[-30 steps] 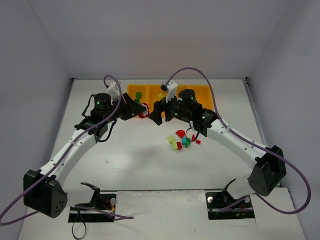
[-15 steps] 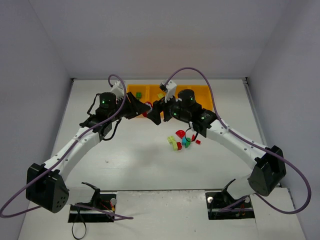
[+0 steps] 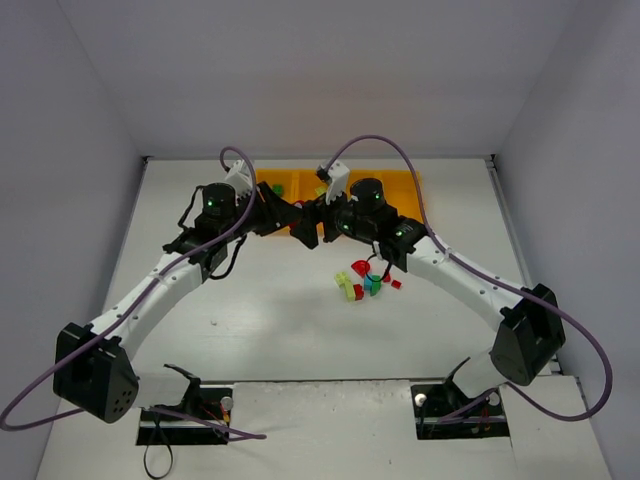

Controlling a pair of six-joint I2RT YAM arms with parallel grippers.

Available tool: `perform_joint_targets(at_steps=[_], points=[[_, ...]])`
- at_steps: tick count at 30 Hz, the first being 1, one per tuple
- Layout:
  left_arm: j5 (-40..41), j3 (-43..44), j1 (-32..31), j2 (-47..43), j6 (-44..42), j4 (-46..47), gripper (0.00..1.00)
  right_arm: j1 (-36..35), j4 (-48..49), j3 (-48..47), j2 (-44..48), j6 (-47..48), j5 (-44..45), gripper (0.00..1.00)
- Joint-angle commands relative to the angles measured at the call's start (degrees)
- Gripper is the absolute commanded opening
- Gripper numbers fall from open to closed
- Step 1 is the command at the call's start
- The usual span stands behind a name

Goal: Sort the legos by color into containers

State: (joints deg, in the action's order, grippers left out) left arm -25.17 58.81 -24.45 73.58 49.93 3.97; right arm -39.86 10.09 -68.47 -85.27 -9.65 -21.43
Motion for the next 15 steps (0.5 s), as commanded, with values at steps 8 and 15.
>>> perform_joint_targets(at_steps=[8, 15], points=[[0.3, 3.4, -0.9, -0.2, 0.3, 6.0, 0.0, -0.5, 7.1, -3.3, 0.2, -1.1, 0.9, 0.63], [-0.7, 3.8, -1.0, -0.2, 0.3, 6.1, 0.0, -0.6, 7.4, -3.2, -0.1, -1.1, 1.7, 0.56]])
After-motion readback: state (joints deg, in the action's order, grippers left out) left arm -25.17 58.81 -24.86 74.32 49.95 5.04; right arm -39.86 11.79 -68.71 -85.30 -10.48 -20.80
